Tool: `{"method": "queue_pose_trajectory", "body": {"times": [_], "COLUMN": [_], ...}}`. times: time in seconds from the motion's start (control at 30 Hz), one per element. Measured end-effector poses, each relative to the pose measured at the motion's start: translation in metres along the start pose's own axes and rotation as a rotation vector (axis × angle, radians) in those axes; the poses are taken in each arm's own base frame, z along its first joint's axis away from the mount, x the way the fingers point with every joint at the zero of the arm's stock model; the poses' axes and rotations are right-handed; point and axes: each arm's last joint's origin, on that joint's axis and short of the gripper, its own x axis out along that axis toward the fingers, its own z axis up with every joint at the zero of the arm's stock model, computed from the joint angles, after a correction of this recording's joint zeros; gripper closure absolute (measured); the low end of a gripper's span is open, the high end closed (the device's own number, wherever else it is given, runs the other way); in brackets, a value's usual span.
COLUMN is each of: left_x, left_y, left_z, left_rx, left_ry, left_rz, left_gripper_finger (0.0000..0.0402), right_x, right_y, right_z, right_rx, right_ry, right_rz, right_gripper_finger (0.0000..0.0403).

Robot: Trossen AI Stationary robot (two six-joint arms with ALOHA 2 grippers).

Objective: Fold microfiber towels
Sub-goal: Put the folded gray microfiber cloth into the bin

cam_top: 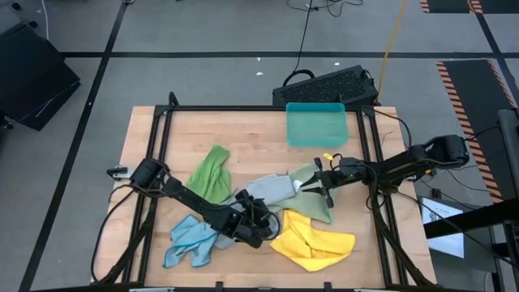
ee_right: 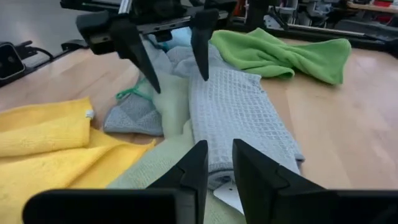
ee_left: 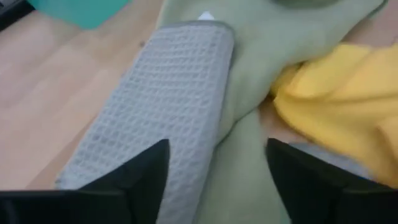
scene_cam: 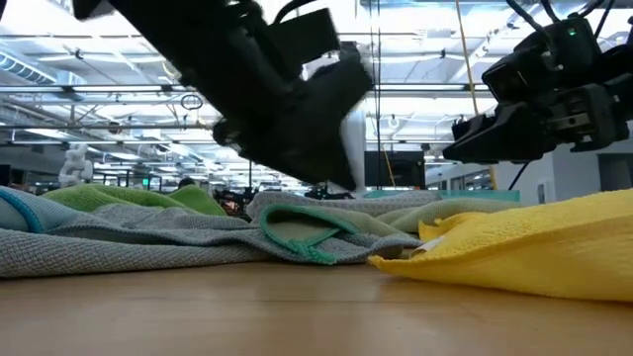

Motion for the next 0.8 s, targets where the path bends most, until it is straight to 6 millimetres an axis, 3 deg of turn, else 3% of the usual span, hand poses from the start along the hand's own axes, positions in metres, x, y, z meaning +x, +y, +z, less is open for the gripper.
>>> {"method": "queue_pose_trajectory", "body": {"times": [0.2, 0.53, 0.8], "left_x": [0.002, 0.007, 0.011], "left_y": [-0.004, -0.008, -0.002], "left_z": [0.0, -0.012, -0.01], "left_rx": [-0.045, 0.052, 0.155], "left_ry": [-0.041, -0.016, -0.016], "left_rz": [-0.004, 0.002, 0.053], "left_gripper_finger": [0.0082, 0.0119, 0.0121], "right_x": [0.0, 0.0, 0.0], "right_y": [0.0, 0.0, 0.0], "right_z": [0.002, 0.001, 0.001], "right_rx": [-0.035, 0.001, -0.009], "right_ry": [-0.018, -0.007, -0.007], "right_rz": [-0.004, 0.002, -0.001], "right_gripper_finger": [0.0334, 0.0334, 0.0334]}}
